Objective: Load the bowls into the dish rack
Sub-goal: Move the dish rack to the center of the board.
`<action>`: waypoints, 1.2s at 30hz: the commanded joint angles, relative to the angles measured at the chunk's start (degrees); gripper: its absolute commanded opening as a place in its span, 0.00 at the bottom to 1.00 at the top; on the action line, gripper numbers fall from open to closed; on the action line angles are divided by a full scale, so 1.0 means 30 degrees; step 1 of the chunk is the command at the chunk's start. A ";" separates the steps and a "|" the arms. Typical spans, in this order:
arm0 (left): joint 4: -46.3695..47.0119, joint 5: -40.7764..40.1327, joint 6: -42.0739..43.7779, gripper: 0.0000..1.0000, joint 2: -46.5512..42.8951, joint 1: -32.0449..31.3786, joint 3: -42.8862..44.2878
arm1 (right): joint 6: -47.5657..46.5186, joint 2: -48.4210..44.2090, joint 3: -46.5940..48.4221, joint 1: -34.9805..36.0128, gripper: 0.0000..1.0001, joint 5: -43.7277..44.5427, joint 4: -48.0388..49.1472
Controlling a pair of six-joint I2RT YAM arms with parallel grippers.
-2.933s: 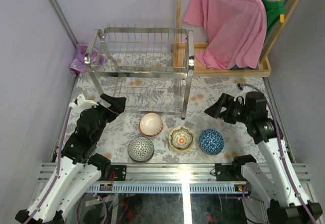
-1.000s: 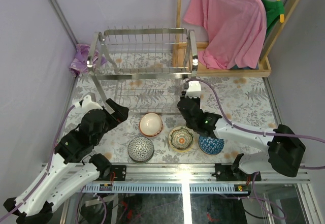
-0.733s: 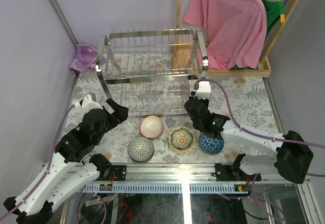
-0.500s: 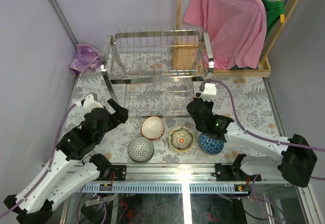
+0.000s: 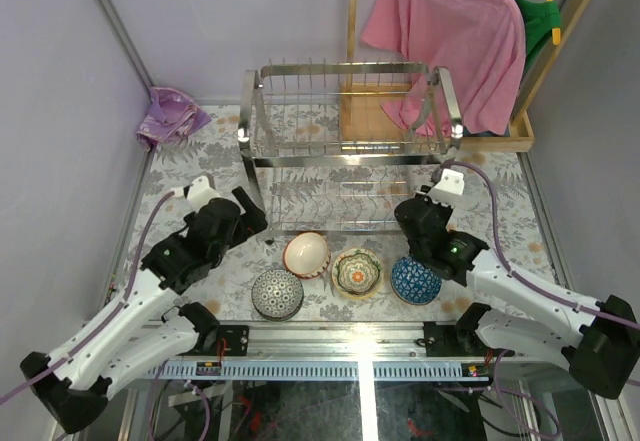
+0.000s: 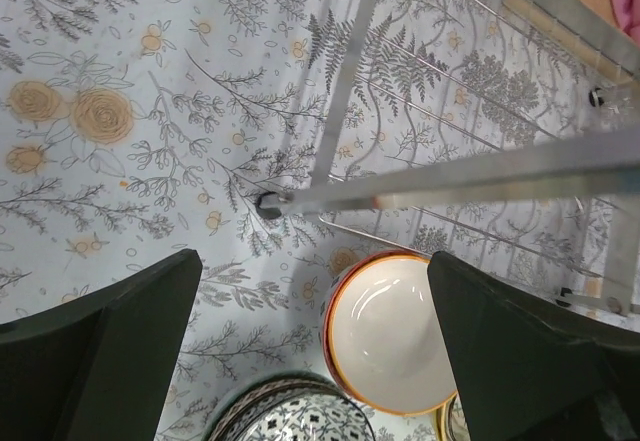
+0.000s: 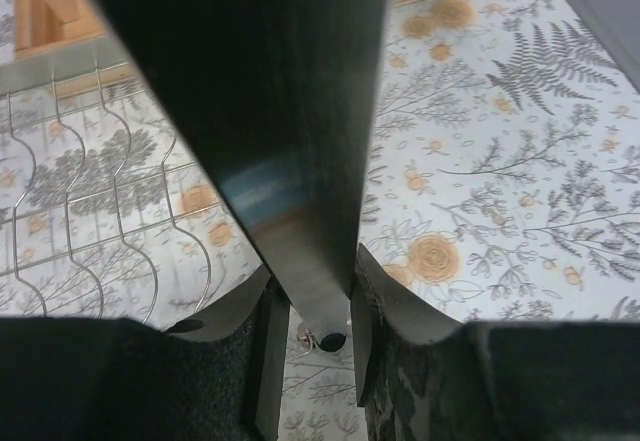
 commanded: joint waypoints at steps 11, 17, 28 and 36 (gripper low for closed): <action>0.5251 0.0098 0.1507 0.94 0.4334 0.0094 0.0186 | -0.2046 -0.1599 -0.1299 -0.2670 0.25 -0.2398 0.1001; 0.4611 0.1221 0.1424 0.91 0.1504 0.0070 0.0147 | -0.3080 -0.5856 -0.1199 -0.2644 0.57 -0.5208 -0.0461; 0.1529 0.3846 0.1351 0.91 -0.0987 0.0056 0.1524 | -0.3364 -0.7533 0.2451 -0.2644 0.78 -1.1375 -0.7479; 0.0781 0.6587 0.1369 0.91 -0.1322 -0.0526 0.0761 | -0.2270 -0.8109 0.3754 -0.2645 0.78 -1.6507 -0.8936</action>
